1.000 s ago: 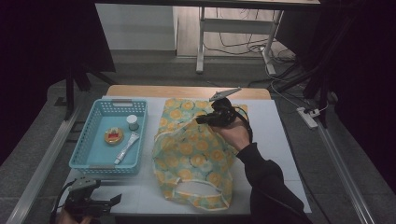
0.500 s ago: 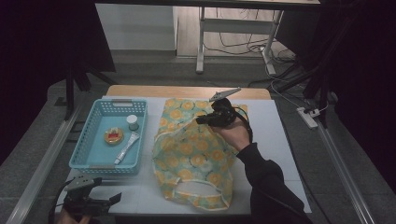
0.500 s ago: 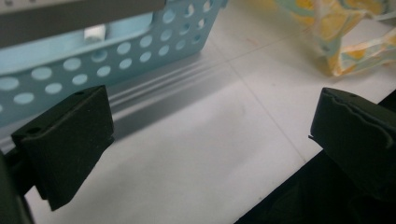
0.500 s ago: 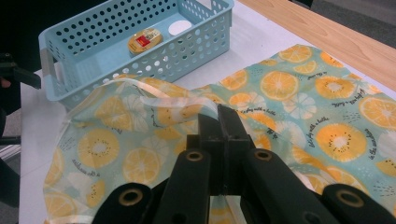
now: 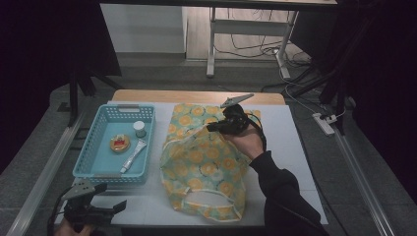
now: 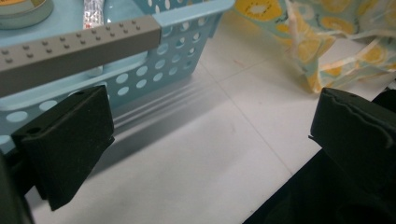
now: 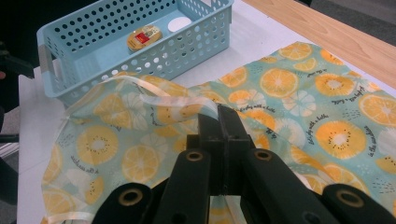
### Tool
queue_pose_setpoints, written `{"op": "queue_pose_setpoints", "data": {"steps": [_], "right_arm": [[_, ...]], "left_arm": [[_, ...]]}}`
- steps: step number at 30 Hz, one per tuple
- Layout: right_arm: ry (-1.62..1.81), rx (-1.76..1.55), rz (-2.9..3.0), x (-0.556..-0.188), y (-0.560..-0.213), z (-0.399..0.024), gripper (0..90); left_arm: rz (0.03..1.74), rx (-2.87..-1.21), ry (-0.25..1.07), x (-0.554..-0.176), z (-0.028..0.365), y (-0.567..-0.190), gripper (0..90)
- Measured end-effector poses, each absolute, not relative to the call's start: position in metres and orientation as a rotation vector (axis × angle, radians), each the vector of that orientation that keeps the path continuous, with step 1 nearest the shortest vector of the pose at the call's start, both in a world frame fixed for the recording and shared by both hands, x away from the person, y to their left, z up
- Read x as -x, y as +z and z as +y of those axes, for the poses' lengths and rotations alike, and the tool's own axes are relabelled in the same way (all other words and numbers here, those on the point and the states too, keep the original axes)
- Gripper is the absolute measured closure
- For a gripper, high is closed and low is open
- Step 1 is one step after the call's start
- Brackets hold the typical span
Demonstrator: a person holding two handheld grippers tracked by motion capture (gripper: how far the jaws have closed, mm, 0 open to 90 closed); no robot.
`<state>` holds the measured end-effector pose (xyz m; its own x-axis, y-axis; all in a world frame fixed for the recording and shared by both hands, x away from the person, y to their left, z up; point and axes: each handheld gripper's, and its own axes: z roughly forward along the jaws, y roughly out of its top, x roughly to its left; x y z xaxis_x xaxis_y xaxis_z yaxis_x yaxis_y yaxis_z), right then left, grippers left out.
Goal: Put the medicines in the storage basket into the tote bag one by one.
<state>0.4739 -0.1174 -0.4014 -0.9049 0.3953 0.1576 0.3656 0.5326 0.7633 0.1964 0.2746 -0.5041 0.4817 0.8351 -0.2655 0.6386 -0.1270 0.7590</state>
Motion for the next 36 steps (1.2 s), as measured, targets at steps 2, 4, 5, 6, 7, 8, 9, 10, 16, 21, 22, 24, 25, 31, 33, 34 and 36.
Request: {"op": "queue_pose_setpoints", "data": {"steps": [2, 4, 5, 6, 7, 8, 9, 10, 16, 21, 22, 24, 25, 31, 33, 34, 36], "right_arm": [[1.341, -0.676, 2.72, -0.474, -0.402, -0.118, 90.0], [1.34, -0.675, 2.721, -0.474, -0.402, -0.119, 90.0], [1.338, -0.678, 2.723, -0.474, -0.402, -0.12, 90.0], [1.337, -0.676, 2.723, -0.474, -0.402, -0.12, 90.0], [1.335, -0.673, 2.723, -0.474, -0.402, -0.12, 90.0], [1.333, -0.67, 2.723, -0.474, -0.401, -0.12, 90.0], [1.332, -0.669, 2.721, -0.473, -0.401, -0.12, 90.0], [1.331, -0.667, 2.718, -0.473, -0.401, -0.12, 90.0], [1.316, -0.661, 2.719, -0.472, -0.401, -0.118, 90.0], [1.316, -0.662, 2.718, -0.472, -0.401, -0.118, 90.0], [1.317, -0.658, 2.716, -0.472, -0.401, -0.118, 90.0], [1.32, -0.661, 2.715, -0.472, -0.401, -0.118, 90.0], [1.321, -0.659, 2.716, -0.472, -0.401, -0.118, 90.0], [1.326, -0.651, 2.715, -0.472, -0.402, -0.118, 90.0], [1.326, -0.652, 2.716, -0.473, -0.403, -0.118, 90.0], [1.324, -0.65, 2.717, -0.473, -0.403, -0.118, 90.0], [1.323, -0.646, 2.717, -0.473, -0.403, -0.117, 90.0]], "left_arm": [[1.214, -1.831, 0.267, -0.197, 0.275, -0.502, 0.0], [1.208, -1.833, 0.259, -0.197, 0.274, -0.5, 0.0], [1.207, -1.84, 0.26, -0.198, 0.274, -0.499, 0.0], [1.207, -1.843, 0.263, -0.199, 0.273, -0.498, 0.0], [1.204, -1.846, 0.262, -0.2, 0.273, -0.496, 0.0], [1.202, -1.852, 0.259, -0.201, 0.273, -0.495, 0.0], [1.201, -1.861, 0.262, -0.202, 0.272, -0.493, 0.0], [1.202, -1.87, 0.268, -0.204, 0.272, -0.492, 0.0], [1.201, -1.87, 0.282, -0.211, 0.274, -0.485, 0.0], [1.204, -1.87, 0.289, -0.216, 0.275, -0.483, 0.0], [1.207, -1.869, 0.291, -0.217, 0.275, -0.483, 0.0], [1.213, -1.873, 0.302, -0.219, 0.276, -0.482, 0.0], [1.219, -1.871, 0.309, -0.22, 0.276, -0.481, 0.0], [1.256, -1.896, 0.351, -0.231, 0.275, -0.479, 0.0], [1.263, -1.905, 0.362, -0.236, 0.276, -0.477, 0.0], [1.27, -1.906, 0.374, -0.237, 0.276, -0.477, 0.0], [1.291, -1.911, 0.385, -0.242, 0.278, -0.475, 0.0]]}}
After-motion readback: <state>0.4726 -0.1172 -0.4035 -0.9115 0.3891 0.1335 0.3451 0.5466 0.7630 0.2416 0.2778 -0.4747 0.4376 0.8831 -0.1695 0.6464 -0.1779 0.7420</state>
